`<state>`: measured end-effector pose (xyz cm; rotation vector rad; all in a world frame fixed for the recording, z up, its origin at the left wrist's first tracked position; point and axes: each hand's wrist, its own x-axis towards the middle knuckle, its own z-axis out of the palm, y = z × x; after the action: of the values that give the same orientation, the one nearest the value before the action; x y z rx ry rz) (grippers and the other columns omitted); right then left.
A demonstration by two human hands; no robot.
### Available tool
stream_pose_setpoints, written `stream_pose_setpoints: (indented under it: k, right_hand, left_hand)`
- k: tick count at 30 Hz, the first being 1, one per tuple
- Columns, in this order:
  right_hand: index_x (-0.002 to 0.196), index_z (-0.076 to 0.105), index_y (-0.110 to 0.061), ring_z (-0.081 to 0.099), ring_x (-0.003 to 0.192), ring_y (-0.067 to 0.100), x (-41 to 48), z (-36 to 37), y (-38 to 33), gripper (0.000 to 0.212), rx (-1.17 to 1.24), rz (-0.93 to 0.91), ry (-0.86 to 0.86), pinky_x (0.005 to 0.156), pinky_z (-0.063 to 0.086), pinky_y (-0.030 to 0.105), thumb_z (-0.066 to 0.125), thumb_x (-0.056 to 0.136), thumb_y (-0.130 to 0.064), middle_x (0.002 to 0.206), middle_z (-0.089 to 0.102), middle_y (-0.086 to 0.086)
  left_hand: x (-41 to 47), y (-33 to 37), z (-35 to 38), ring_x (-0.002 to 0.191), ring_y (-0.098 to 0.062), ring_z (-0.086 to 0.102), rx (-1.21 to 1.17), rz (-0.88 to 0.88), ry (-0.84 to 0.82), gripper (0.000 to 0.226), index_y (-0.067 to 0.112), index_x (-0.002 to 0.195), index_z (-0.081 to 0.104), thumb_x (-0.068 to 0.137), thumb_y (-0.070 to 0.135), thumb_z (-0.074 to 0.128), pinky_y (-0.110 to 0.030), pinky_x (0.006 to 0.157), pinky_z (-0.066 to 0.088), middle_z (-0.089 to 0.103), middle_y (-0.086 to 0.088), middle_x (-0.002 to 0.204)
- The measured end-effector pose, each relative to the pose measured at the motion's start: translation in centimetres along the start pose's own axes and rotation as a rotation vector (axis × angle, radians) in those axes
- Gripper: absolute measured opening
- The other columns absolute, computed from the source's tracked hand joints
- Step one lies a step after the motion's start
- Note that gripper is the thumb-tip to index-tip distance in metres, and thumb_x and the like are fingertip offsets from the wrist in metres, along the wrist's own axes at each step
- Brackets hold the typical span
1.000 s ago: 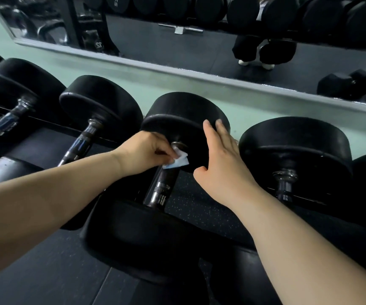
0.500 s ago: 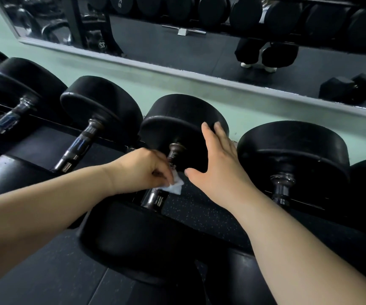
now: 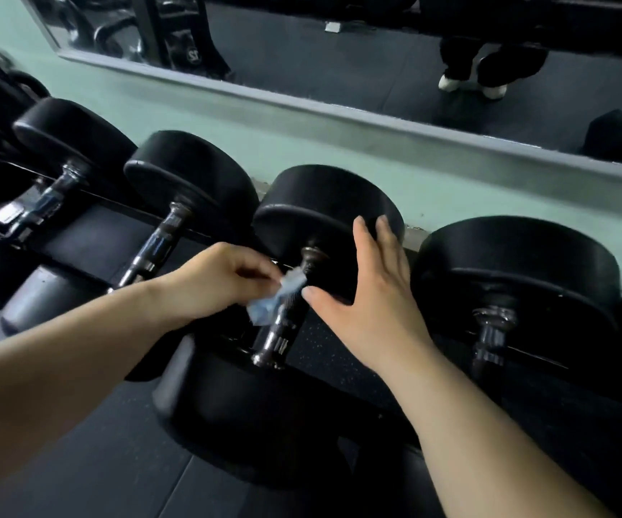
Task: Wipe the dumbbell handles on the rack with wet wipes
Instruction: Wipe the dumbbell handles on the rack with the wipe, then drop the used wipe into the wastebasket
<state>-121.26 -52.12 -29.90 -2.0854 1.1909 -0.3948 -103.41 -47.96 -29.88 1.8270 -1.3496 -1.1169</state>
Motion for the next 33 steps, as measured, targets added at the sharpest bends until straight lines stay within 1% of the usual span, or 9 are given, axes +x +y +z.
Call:
stream_pose_setpoints:
  k: [3, 7, 10, 13, 17, 19, 22, 26, 33]
  right_hand:
    - [0.144, 0.002, -0.034, -0.015, 0.136, -0.001, 0.4, -0.3, 0.3, 0.073, 0.153, 0.026, 0.023, 0.104, 0.0, 0.015, 0.043, 0.086, -0.05, 0.151, -0.016, -0.018]
    - [0.142, 0.02, -0.028, -0.005, 0.138, -0.002, -0.2, -0.7, 0.2, 0.059, 0.332, 0.064, 0.006, 0.102, 0.001, 0.007, 0.043, 0.089, -0.04, 0.153, -0.002, -0.015]
    - [0.118, 0.055, -0.023, 0.041, 0.114, -0.013, -2.6, -4.1, -2.1, 0.037, 0.741, 0.26, -0.007, 0.087, 0.027, -0.007, 0.053, 0.086, -0.041, 0.134, 0.048, -0.008]
    - [0.085, 0.063, -0.027, 0.062, 0.076, -0.007, -6.8, -8.9, -6.1, 0.028, 1.034, 0.366, -0.12, 0.067, 0.051, 0.012, 0.054, 0.067, -0.047, 0.08, 0.069, -0.013]
    - [0.075, 0.061, -0.018, 0.051, 0.054, 0.006, -12.5, -15.8, -12.0, 0.007, 1.092, 0.475, -0.165, 0.047, 0.038, 0.018, 0.067, 0.072, -0.021, 0.056, 0.061, -0.011]
    - [0.07, 0.056, -0.017, 0.047, 0.05, 0.007, -14.7, -18.4, -13.9, 0.018, 1.075, 0.536, -0.096, 0.045, 0.036, 0.019, 0.063, 0.08, -0.004, 0.052, 0.057, -0.009]
    - [0.068, 0.051, -0.013, 0.049, 0.044, 0.007, -18.0, -20.7, -15.8, 0.022, 1.062, 0.613, 0.053, 0.039, 0.036, 0.019, 0.054, 0.083, 0.003, 0.057, 0.054, -0.001]
    - [0.069, 0.049, -0.012, 0.048, 0.042, 0.009, -22.8, -22.2, -17.5, 0.019, 1.046, 0.71, 0.201, 0.039, 0.035, 0.021, 0.051, 0.084, 0.0, 0.06, 0.054, 0.003]
    - [0.092, 0.063, -0.017, 0.044, 0.038, 0.005, -32.4, -24.0, -17.6, 0.025, 1.175, 0.748, 0.497, 0.037, 0.029, 0.017, 0.047, 0.087, 0.001, 0.058, 0.06, -0.002]
  left_hand:
    - [-0.8, 1.6, -0.5, 0.054, -0.01, 0.065, -0.768, -0.141, 0.116, 0.022, 0.007, 0.069, 0.068, 0.053, 0.011, 0.082, -0.016, 0.05, 0.051, 0.069, -0.004, 0.063]
    - [-3.2, 3.9, 1.0, 0.065, -0.017, 0.069, -0.963, -0.236, 0.07, 0.067, 0.009, 0.077, 0.071, 0.018, 0.031, 0.092, -0.025, 0.059, 0.057, 0.071, -0.01, 0.077]
    - [-6.5, 7.1, 1.9, 0.067, -0.013, 0.068, -0.981, -0.26, 0.094, 0.061, 0.015, 0.077, 0.074, 0.022, 0.035, 0.09, -0.021, 0.062, 0.055, 0.072, -0.005, 0.08]
    - [-10.0, 11.7, 1.8, 0.068, -0.016, 0.065, -0.908, -0.34, 0.052, 0.031, 0.008, 0.083, 0.07, 0.056, 0.021, 0.078, -0.026, 0.064, 0.052, 0.07, -0.011, 0.08]
    - [-15.3, 19.9, 1.1, 0.061, -0.02, 0.065, -0.837, -0.437, -0.071, 0.024, -0.002, 0.085, 0.061, 0.064, 0.007, 0.066, -0.024, 0.056, 0.054, 0.068, -0.014, 0.072]
    - [-17.5, 23.5, 1.0, 0.059, -0.017, 0.066, -0.849, -0.452, -0.066, 0.021, 0.001, 0.084, 0.062, 0.081, 0.022, 0.061, -0.022, 0.05, 0.052, 0.07, -0.01, 0.07]
    - [-20.2, 26.9, 1.3, 0.06, -0.015, 0.067, -0.901, -0.493, -0.089, 0.053, 0.01, 0.087, 0.062, 0.094, 0.044, 0.022, -0.028, 0.054, 0.052, 0.072, -0.006, 0.071]
    - [-23.3, 29.2, 2.6, 0.084, -0.032, 0.067, -0.722, -0.387, -0.234, 0.02, 0.001, 0.102, 0.06, 0.088, 0.012, 0.05, -0.032, 0.068, 0.057, 0.069, -0.021, 0.094]
    - [-25.9, 32.3, 7.4, 0.051, -0.008, 0.062, -0.63, -0.28, -0.485, 0.019, 0.007, 0.078, 0.064, 0.087, -0.002, 0.05, -0.019, 0.044, 0.049, 0.068, -0.003, 0.061]
